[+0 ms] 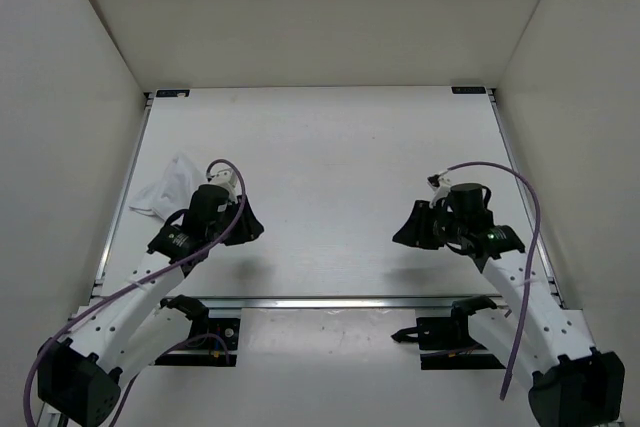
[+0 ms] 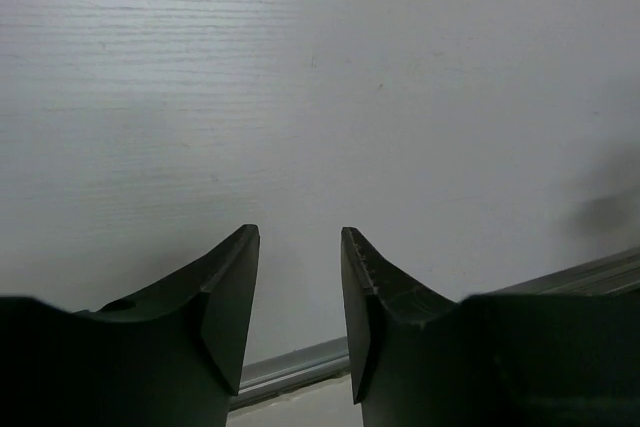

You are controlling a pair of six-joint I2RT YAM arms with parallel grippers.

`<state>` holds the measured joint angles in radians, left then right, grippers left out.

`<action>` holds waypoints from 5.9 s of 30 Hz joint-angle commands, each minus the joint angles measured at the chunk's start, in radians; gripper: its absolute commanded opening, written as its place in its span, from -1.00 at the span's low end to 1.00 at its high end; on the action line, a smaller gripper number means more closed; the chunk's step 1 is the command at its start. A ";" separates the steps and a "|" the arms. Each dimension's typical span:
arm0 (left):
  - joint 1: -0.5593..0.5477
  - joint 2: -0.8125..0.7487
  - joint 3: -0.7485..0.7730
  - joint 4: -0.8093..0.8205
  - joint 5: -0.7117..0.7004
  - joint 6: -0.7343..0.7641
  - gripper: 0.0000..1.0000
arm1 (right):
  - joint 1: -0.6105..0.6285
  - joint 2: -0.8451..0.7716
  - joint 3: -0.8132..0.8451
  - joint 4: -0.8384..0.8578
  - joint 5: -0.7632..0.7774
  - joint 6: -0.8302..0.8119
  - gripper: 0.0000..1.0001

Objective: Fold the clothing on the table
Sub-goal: Grab the skirt from the pile, then move the skirt to the center of the board

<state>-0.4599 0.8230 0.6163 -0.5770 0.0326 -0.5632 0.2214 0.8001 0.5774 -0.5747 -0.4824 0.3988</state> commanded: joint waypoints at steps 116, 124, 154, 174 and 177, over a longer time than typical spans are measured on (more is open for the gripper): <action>0.288 0.763 0.633 -0.076 0.059 0.296 0.07 | -0.241 0.096 0.065 0.064 -0.048 -0.068 -0.41; 0.170 0.817 0.540 0.000 0.177 0.252 -0.57 | -0.114 0.168 0.035 0.190 -0.051 0.001 -0.40; 0.139 1.109 0.606 -0.089 -0.132 0.134 -0.04 | 0.670 1.039 0.392 0.651 -0.202 0.133 -0.80; 0.098 1.127 1.102 -0.245 0.046 0.180 0.52 | 0.288 0.821 0.156 0.589 -0.048 0.176 -0.31; 0.196 0.796 0.706 -0.074 0.089 0.074 0.49 | 0.309 0.789 0.154 0.549 0.002 0.175 -0.16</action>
<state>-0.3523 1.9476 1.5570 -0.8425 0.1059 -0.4145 0.5255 1.6222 0.7383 -0.0082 -0.5308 0.5804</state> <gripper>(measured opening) 0.755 0.406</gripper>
